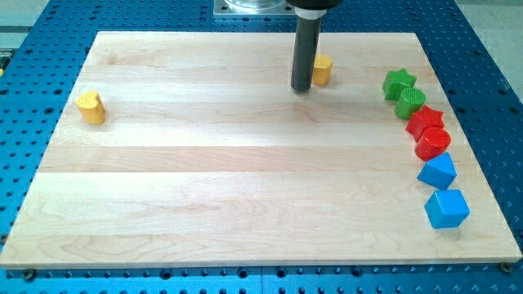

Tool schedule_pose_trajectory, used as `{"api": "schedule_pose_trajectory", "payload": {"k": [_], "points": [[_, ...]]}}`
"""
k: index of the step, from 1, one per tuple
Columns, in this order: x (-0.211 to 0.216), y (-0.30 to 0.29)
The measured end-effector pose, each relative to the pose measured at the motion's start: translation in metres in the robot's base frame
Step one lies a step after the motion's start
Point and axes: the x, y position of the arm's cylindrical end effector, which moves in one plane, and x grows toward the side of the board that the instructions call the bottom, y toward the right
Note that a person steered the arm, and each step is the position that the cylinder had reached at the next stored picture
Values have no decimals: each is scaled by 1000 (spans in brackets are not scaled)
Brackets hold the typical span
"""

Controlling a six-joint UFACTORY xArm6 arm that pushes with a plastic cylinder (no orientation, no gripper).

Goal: Place the yellow hexagon at the top of the green star

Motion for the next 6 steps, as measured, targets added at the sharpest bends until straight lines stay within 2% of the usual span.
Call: {"api": "schedule_pose_trajectory", "payload": {"k": [1,2,3,6], "points": [[-18,-37],[-18,64],[-18,103],[-20,138]]}}
